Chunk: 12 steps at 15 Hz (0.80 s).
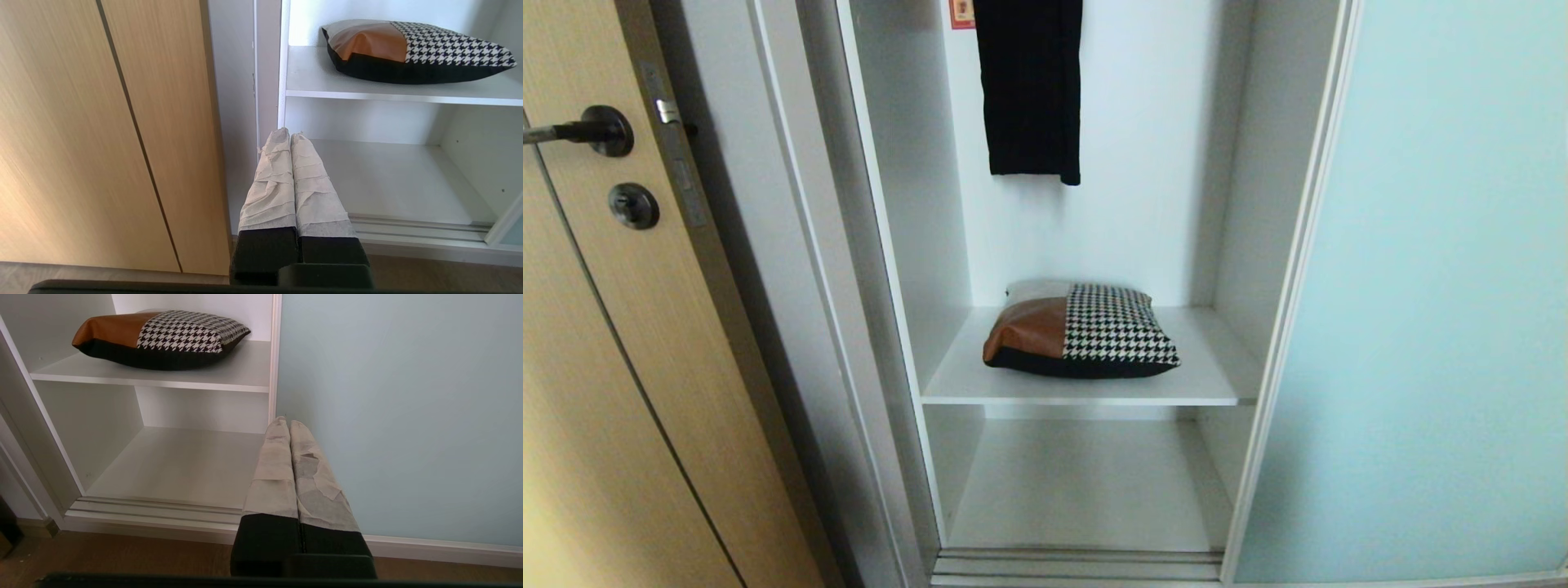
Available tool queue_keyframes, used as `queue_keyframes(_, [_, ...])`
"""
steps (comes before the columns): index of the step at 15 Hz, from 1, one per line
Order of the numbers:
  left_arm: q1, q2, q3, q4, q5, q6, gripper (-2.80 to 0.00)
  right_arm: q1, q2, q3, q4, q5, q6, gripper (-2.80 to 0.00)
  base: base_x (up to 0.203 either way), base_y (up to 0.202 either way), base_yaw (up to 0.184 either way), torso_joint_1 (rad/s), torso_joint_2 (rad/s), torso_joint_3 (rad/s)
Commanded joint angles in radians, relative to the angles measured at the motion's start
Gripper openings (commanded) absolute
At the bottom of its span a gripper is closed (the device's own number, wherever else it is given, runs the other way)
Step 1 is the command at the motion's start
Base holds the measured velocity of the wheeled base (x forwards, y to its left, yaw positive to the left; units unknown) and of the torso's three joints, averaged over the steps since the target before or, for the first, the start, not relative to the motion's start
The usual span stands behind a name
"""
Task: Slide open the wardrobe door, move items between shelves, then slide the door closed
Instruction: Place the pillow on the lower shelf
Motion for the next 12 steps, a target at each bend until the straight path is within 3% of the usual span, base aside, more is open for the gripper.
queue_keyframes(1, [0.000, 0.002, 0.000, 0.000, 0.001, 0.001, -2.80, 0.000, -0.002, 0.000, 0.000, 0.000, 0.000, -2.80, 0.000, 0.000, 0.000, 0.000, 0.00, 0.000])
queue_keyframes(9, [0.000, 0.002, -0.001, 0.001, -0.001, -0.002, -2.80, 0.000, -0.002, 0.000, 0.000, 0.000, 0.000, -2.80, 0.000, 0.000, 0.000, 0.000, 0.00, 0.000])
queue_keyframes(12, [0.000, 0.002, 0.000, 0.000, 0.001, -0.002, -2.80, 0.002, -0.002, 0.000, 0.000, 0.000, 0.000, -2.80, 0.140, 0.000, -0.001, 0.002, 0.00, 0.005])
